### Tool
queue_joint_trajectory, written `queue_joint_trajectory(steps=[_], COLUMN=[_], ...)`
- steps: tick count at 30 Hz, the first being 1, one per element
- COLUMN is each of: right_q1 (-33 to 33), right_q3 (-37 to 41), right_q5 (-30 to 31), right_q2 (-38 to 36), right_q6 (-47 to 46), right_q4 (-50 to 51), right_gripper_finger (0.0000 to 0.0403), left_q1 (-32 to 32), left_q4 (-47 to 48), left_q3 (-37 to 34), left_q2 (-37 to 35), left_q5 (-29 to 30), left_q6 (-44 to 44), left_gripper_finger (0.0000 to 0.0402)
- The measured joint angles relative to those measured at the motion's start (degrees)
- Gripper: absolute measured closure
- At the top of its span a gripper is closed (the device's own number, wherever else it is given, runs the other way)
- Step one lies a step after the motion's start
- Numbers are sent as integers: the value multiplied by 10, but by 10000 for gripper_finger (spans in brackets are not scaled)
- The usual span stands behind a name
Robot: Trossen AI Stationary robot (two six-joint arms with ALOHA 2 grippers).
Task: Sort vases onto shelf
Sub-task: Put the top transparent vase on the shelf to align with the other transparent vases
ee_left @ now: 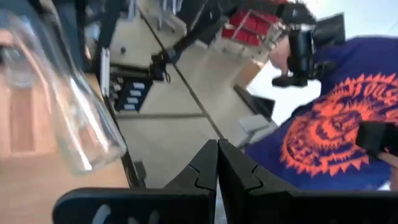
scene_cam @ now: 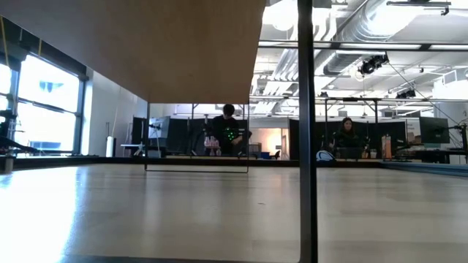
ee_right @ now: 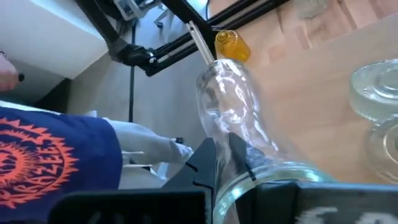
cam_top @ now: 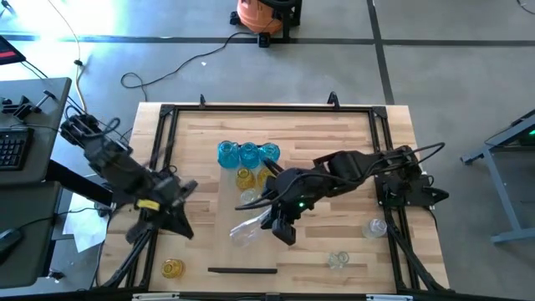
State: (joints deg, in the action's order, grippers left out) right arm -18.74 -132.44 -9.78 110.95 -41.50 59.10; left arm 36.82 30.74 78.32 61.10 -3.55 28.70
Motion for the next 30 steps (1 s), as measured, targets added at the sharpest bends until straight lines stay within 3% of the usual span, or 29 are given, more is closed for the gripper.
queue_joint_trajectory(steps=[4, 13, 18, 30], right_q1=[0, -2, -9, -27], right_q3=[0, 10, 11, 11], right_q5=[-3, 30, 54, 23], right_q2=[0, 0, 0, 0], right_q6=[19, 126, 149, 165], right_q4=[6, 37, 38, 46], right_gripper_finger=[396, 396, 396, 396], left_q1=[0, -11, -10, 31], left_q4=[-9, -117, -164, -214], left_q3=[0, 0, 0, 0], left_q2=[36, 138, 199, 258], left_q5=[-12, 105, 107, 152], left_q6=[2, 30, 68, 141], left_gripper_finger=[401, 401, 402, 401])
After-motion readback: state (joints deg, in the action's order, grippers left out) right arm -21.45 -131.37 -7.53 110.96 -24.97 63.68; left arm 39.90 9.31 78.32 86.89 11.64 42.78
